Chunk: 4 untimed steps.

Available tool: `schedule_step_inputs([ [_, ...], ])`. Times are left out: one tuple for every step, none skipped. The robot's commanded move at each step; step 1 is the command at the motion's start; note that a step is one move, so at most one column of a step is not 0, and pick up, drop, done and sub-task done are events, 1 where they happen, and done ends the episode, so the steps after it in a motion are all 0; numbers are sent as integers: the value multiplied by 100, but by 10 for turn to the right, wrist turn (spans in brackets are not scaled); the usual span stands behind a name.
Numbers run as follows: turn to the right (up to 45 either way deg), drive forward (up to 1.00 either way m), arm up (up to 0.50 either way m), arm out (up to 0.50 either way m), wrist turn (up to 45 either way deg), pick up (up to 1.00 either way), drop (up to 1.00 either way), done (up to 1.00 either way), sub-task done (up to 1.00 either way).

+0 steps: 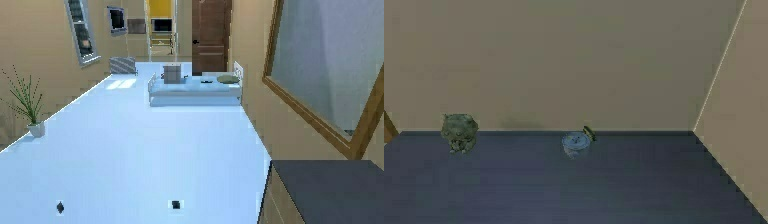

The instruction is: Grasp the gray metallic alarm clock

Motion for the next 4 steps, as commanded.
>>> schedule_step_inputs([
  [0,0,50,0,0,0,0,0,0],
  [0,0,38,0,0,0,0,0,0],
  [0,0,0,30,0,0,0,0,0],
  [0,0,0,0,450,0,0,0,0],
])
